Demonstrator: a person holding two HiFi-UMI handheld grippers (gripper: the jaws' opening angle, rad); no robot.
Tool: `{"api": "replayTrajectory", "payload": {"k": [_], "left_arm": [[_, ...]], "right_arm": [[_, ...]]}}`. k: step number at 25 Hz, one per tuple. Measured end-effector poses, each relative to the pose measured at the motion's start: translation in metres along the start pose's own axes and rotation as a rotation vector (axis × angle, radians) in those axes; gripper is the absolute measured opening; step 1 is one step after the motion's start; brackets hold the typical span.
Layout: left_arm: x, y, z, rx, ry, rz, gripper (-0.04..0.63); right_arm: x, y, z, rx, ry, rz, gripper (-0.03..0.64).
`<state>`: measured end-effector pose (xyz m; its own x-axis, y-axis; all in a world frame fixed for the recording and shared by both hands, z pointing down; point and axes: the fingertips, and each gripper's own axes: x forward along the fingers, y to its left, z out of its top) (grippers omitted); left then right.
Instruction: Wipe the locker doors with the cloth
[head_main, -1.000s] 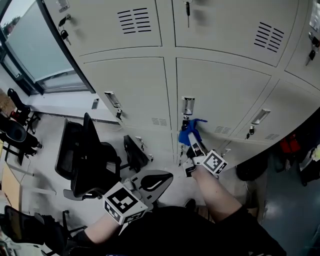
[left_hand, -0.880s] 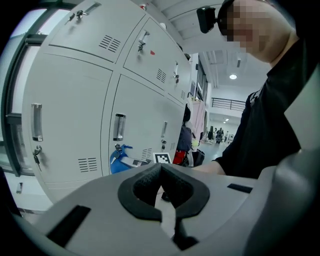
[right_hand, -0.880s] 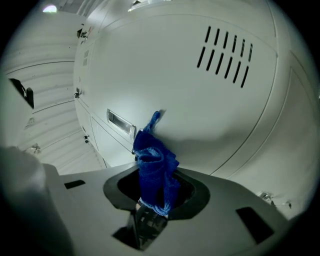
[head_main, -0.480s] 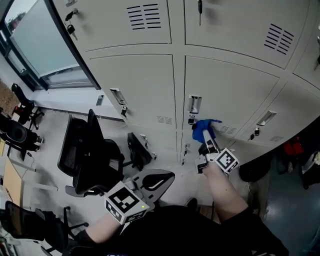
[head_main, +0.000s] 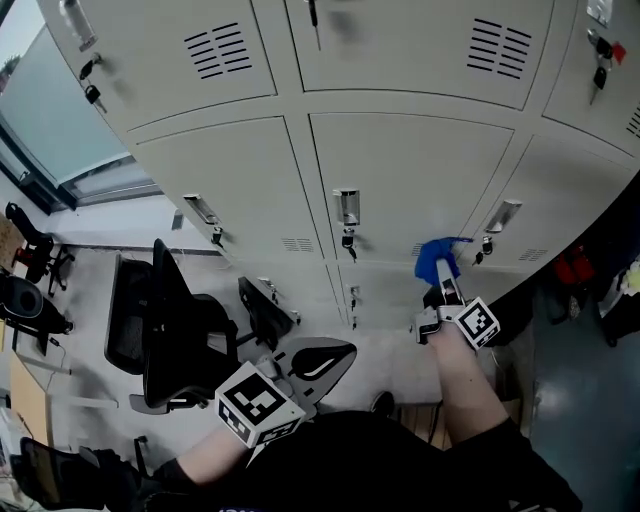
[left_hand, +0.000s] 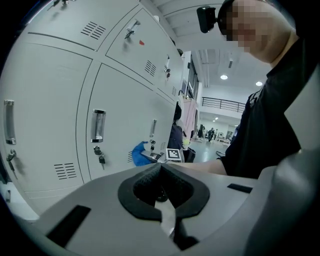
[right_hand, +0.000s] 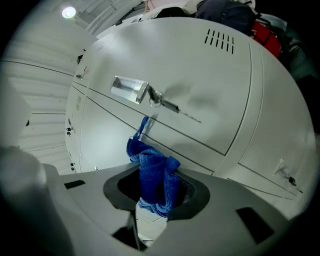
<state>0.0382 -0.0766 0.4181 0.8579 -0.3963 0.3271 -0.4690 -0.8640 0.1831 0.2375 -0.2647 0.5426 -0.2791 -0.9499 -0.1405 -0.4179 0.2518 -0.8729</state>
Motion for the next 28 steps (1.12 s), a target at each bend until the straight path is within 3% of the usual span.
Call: {"api": "replayTrajectory", "payload": {"k": [4, 6, 10, 13, 19, 24, 28], "left_arm": [[0.009, -0.004, -0.001, -0.002, 0.009, -0.021, 0.008], [0.009, -0.004, -0.003, -0.004, 0.011, -0.019, 0.008], [0.001, 0.002, -0.004, -0.009, 0.009, 0.006, 0.008], [-0.009, 0.007, -0.007, -0.018, 0.010, 0.034, 0.008], [-0.037, 0.021, -0.014, -0.038, 0.003, 0.108, 0.008], [-0.058, 0.029, -0.019, -0.046, -0.002, 0.152, 0.008], [-0.066, 0.034, -0.025, -0.062, 0.002, 0.170, 0.008]], "right_arm": [[-0.012, -0.010, 0.019, -0.084, -0.030, -0.031, 0.103], [-0.011, -0.008, 0.011, -0.071, -0.024, -0.023, 0.103], [0.001, 0.004, -0.039, -0.031, 0.073, -0.012, 0.103], [0.019, 0.027, -0.091, -0.031, 0.176, 0.070, 0.103], [0.048, 0.050, -0.172, -0.031, 0.337, 0.122, 0.103], [0.066, 0.046, -0.197, -0.040, 0.376, 0.111, 0.103], [0.070, 0.031, -0.191, -0.018, 0.344, 0.069, 0.103]]}}
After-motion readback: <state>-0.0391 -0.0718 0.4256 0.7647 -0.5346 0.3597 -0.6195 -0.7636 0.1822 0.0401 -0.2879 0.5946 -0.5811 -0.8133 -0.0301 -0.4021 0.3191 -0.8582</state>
